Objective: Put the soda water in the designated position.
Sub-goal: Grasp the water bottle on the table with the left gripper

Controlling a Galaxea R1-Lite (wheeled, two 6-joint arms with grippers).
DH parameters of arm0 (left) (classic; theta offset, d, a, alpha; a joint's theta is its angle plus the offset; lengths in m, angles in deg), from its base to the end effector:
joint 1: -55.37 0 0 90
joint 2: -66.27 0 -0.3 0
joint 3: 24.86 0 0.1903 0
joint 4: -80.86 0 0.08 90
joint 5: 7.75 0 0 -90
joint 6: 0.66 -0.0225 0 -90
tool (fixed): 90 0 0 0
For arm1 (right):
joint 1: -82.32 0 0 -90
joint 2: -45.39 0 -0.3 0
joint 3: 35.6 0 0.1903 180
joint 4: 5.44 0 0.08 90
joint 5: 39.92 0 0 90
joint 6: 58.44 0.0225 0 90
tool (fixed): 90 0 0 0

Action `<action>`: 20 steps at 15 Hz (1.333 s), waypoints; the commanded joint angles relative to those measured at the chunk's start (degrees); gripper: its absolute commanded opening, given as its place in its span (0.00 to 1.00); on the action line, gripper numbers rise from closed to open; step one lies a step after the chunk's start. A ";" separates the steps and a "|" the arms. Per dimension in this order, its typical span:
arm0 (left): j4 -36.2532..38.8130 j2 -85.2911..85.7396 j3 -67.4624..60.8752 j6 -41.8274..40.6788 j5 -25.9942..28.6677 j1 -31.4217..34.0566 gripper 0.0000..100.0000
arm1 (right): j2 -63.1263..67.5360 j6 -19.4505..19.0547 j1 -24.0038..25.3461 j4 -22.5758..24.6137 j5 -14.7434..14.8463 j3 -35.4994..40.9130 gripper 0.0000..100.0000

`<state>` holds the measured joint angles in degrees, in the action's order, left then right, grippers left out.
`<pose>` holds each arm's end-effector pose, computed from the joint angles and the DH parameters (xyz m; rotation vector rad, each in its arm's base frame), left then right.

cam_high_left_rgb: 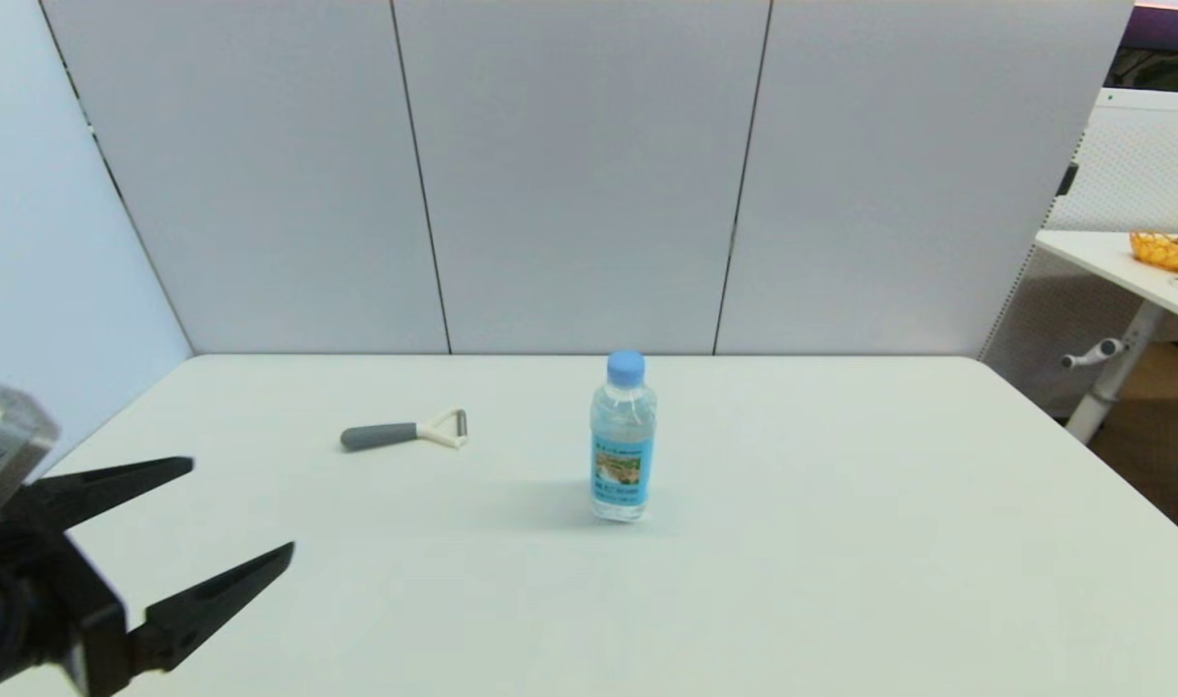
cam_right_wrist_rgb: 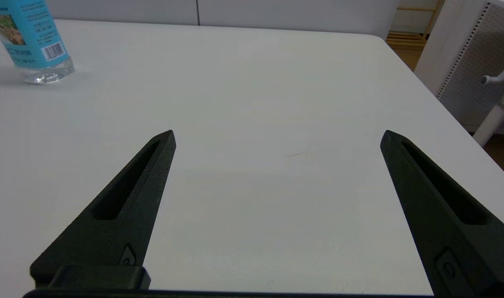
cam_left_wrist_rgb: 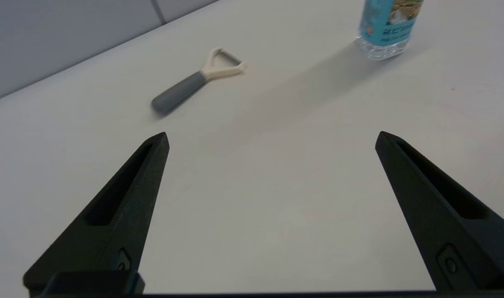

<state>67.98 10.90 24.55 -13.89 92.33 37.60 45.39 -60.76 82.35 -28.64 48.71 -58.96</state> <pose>0.1088 -0.0390 0.1941 0.2465 0.2743 -0.5180 -0.0228 0.0005 0.0757 -0.0405 -0.0033 0.0244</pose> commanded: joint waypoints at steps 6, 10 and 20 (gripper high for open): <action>27.56 -39.64 12.81 2.33 3.81 -14.22 1.00 | 0.09 -0.06 0.06 0.02 -0.03 0.00 1.00; 38.20 -47.64 13.86 4.97 3.81 -16.59 1.00 | 0.09 -0.06 -0.02 0.02 -0.03 0.00 1.00; 47.86 -58.45 18.61 9.36 3.54 -20.46 1.00 | 0.09 -0.06 0.06 0.02 -0.03 0.00 1.00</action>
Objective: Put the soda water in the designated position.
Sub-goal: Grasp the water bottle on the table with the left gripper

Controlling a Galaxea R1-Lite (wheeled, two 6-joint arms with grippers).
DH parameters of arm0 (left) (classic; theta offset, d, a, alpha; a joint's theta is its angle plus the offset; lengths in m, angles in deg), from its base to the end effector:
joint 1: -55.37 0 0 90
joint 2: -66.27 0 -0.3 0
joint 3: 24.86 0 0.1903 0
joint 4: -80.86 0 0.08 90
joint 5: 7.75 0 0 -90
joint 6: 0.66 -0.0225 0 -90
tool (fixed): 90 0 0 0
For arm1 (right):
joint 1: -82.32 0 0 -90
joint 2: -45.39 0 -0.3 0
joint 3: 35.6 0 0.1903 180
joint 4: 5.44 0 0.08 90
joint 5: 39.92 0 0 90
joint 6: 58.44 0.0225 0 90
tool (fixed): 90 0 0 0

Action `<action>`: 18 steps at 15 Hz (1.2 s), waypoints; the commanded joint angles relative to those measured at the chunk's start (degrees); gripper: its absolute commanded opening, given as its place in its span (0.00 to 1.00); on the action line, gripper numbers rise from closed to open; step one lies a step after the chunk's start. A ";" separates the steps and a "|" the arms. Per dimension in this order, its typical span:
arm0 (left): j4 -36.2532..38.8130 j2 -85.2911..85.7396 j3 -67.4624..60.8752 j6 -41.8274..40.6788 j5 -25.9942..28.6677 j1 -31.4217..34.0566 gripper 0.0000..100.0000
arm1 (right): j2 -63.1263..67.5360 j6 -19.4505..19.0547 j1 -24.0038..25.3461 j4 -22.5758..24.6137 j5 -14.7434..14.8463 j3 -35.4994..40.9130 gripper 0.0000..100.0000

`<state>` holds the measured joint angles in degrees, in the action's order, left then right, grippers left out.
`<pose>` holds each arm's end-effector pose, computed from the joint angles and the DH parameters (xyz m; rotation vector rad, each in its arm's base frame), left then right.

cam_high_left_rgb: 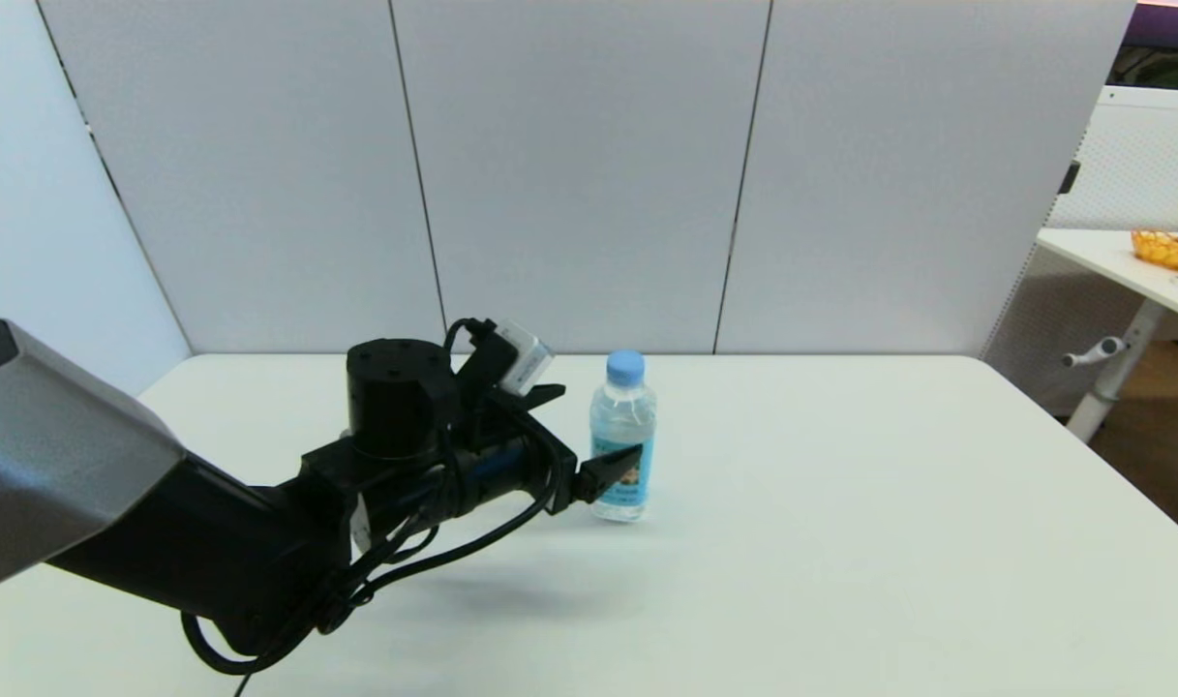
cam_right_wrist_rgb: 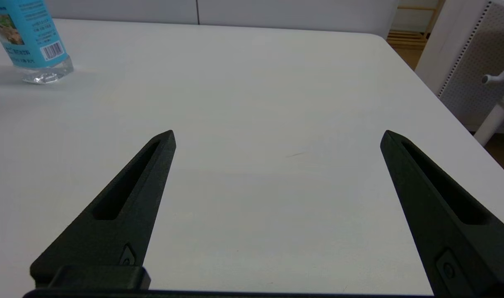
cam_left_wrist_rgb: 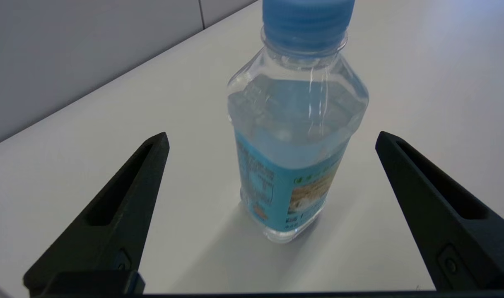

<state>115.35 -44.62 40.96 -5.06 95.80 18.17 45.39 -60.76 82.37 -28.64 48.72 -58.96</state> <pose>0.2688 -0.2107 0.1268 0.1106 0.1528 -0.8901 -0.0228 0.0005 0.0757 -0.0405 -0.0033 0.0245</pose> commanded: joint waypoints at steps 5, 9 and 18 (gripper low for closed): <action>0.94 -6.71 5.89 1.06 -0.02 -2.26 1.00 | 0.09 -0.06 0.04 0.02 -0.04 0.00 1.00; 2.26 -8.56 7.56 1.06 -0.37 -2.26 1.00 | 0.09 -0.06 -0.05 0.02 -0.04 0.00 1.00; 3.84 -9.88 9.32 1.06 -1.95 -2.35 1.00 | 0.09 -0.06 -0.05 0.02 -0.04 0.00 1.00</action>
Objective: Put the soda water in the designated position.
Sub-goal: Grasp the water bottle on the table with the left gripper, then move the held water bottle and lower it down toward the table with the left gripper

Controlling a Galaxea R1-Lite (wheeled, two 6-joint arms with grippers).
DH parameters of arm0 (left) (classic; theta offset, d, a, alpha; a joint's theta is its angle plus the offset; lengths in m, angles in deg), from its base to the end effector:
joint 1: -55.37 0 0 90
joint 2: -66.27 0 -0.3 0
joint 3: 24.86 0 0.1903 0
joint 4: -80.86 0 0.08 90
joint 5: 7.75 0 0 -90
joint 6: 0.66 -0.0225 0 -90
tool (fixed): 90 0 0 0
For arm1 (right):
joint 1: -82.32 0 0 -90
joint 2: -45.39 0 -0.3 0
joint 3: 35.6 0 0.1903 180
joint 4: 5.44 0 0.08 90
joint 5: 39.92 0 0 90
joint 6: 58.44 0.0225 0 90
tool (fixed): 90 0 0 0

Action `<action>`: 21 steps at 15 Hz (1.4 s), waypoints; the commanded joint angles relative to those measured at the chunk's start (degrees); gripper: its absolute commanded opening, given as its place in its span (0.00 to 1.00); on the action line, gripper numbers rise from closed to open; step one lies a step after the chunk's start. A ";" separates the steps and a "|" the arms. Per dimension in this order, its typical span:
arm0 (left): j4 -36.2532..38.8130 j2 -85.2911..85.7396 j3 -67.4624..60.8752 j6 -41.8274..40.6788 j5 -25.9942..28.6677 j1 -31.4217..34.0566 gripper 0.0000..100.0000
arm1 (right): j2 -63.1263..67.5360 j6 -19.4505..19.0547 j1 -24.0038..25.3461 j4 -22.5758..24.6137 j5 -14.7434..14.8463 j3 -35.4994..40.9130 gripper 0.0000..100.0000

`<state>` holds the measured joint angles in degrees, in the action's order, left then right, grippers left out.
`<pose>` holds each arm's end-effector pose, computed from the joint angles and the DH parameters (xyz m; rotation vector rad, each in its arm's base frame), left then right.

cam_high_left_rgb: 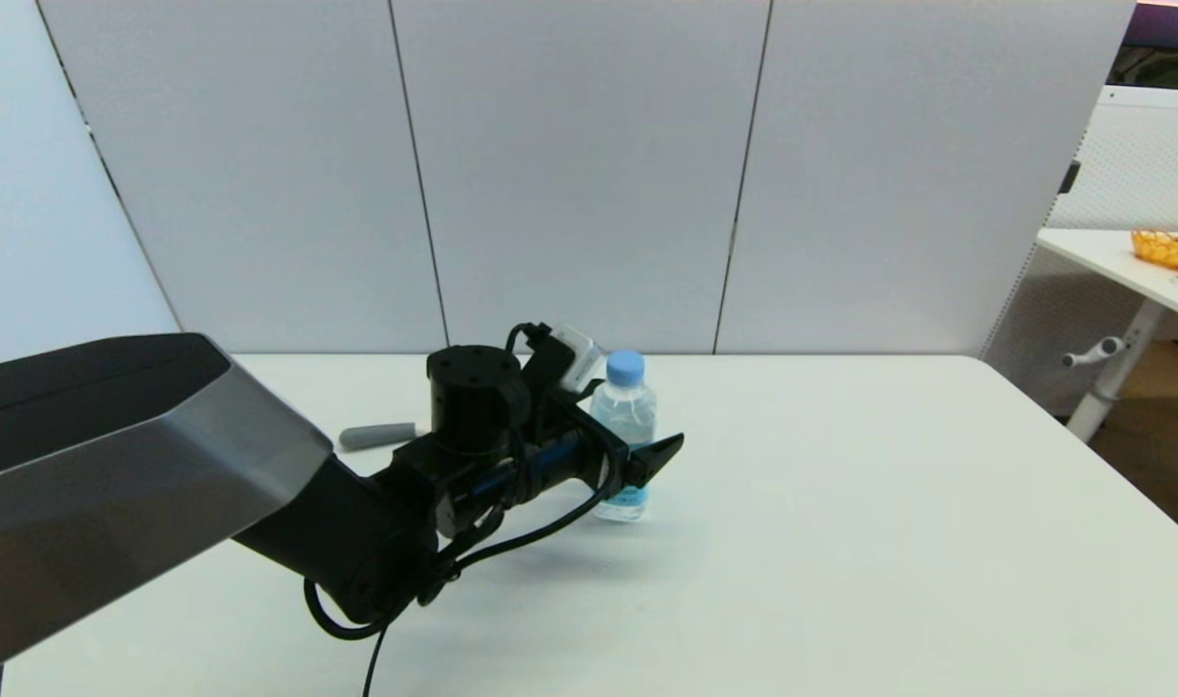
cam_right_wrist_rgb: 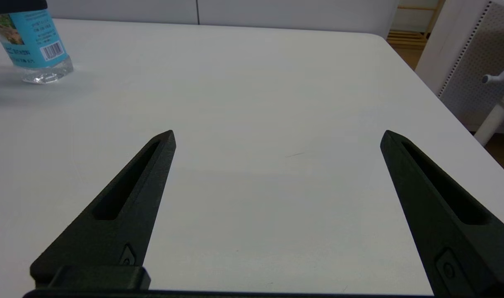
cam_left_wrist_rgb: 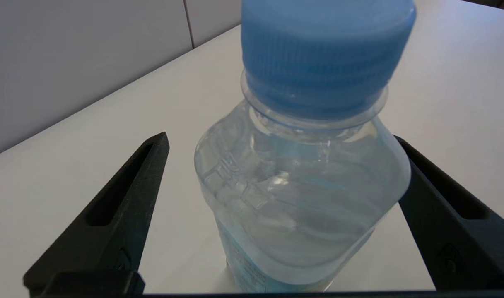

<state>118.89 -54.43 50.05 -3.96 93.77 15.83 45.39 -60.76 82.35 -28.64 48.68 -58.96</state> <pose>0.2956 -0.2498 0.1078 0.0876 0.1102 -0.8936 -0.0228 0.0005 0.0757 -0.0405 -0.0033 0.0249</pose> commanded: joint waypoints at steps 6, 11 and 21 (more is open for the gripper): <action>0.38 -0.68 0.67 -0.04 0.08 0.00 1.00 | 0.09 -0.06 -0.02 0.02 0.00 0.00 1.00; 1.26 -1.73 1.28 -0.04 -0.01 0.08 0.00 | 0.09 -0.06 0.06 0.02 0.00 0.00 1.00; 1.26 -2.00 2.51 -0.12 0.08 0.08 0.00 | 0.09 -0.06 -0.02 0.02 0.00 0.00 1.00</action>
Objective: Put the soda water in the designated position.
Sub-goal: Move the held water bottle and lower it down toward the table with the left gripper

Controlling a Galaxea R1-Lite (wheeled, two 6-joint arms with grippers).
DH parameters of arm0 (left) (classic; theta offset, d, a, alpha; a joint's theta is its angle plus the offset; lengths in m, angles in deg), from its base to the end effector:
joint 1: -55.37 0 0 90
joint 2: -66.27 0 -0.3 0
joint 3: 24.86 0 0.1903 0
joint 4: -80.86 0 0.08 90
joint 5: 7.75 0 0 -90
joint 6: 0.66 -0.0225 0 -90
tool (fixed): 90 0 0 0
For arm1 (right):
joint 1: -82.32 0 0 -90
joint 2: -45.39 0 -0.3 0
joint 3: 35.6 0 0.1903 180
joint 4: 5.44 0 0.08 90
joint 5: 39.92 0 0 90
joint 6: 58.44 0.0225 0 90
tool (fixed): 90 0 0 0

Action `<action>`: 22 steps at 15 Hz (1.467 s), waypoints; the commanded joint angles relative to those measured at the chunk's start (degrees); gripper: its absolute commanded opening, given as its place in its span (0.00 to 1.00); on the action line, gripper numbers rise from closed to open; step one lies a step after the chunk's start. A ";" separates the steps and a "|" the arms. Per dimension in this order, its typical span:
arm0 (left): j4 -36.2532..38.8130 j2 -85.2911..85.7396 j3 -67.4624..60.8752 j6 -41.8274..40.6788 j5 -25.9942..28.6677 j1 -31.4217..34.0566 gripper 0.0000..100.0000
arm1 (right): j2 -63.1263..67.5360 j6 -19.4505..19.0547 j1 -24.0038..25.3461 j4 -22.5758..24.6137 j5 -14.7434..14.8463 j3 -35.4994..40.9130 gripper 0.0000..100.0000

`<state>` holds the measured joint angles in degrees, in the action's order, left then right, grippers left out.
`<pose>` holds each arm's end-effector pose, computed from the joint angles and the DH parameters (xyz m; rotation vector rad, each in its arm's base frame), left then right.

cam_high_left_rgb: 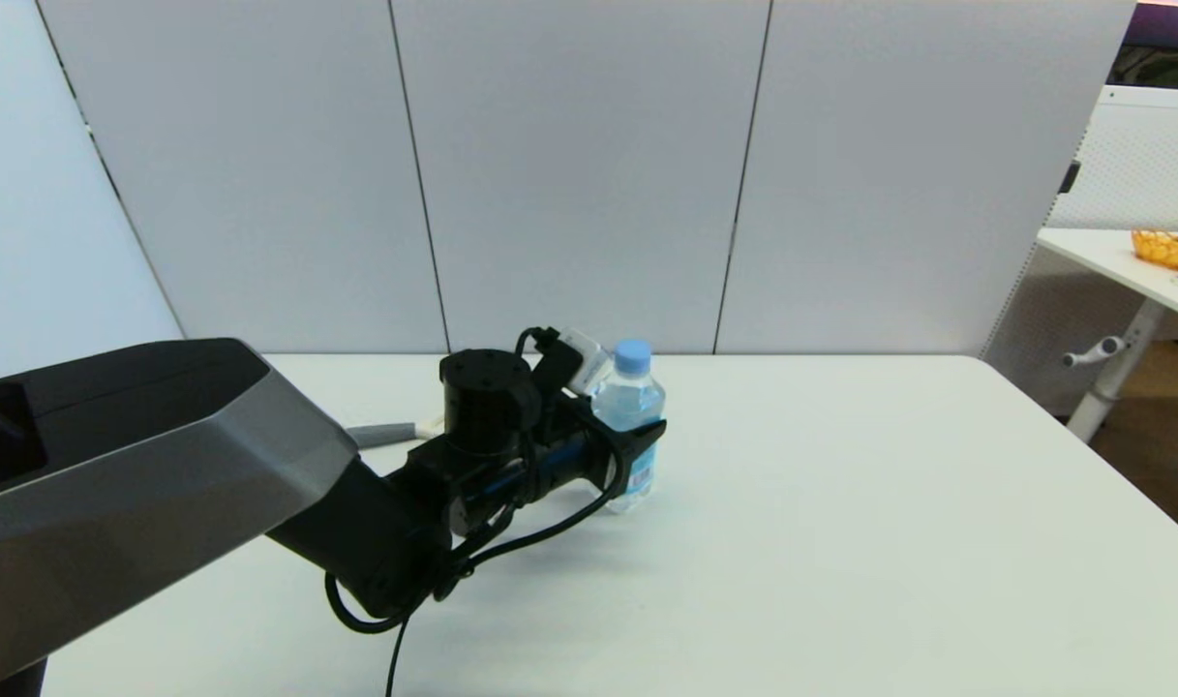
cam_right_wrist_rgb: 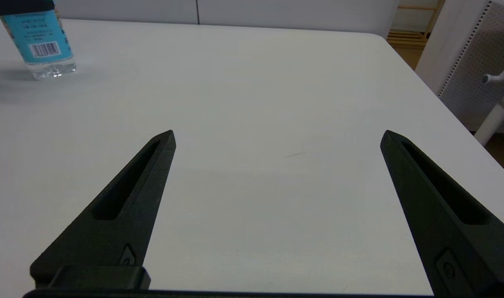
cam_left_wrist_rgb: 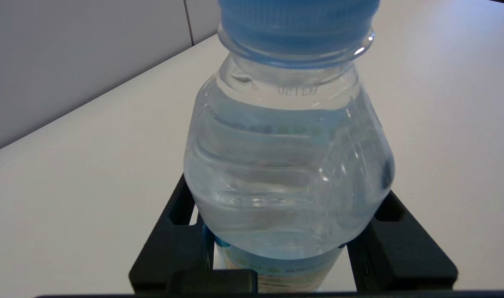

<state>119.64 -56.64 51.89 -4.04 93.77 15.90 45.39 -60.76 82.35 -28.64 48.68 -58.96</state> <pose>0.3028 -0.2552 0.1015 0.0871 0.1030 -0.8924 -0.0228 0.0005 0.0757 -0.0405 -0.0033 0.0249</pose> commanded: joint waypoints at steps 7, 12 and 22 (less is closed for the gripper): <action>-0.45 4.78 2.25 -0.84 0.17 5.37 0.00 | 0.09 -0.06 0.06 0.02 0.00 0.00 1.00; -0.80 8.82 1.64 -1.02 0.26 15.48 0.00 | 0.09 -0.06 -0.02 0.02 0.00 0.00 1.00; -1.77 17.26 -10.23 -1.72 0.35 39.30 0.00 | 0.09 -0.06 -0.02 0.02 0.00 0.00 1.00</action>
<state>117.47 -40.84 42.91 -5.32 94.03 51.52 45.39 -60.81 82.35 -28.64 48.71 -58.96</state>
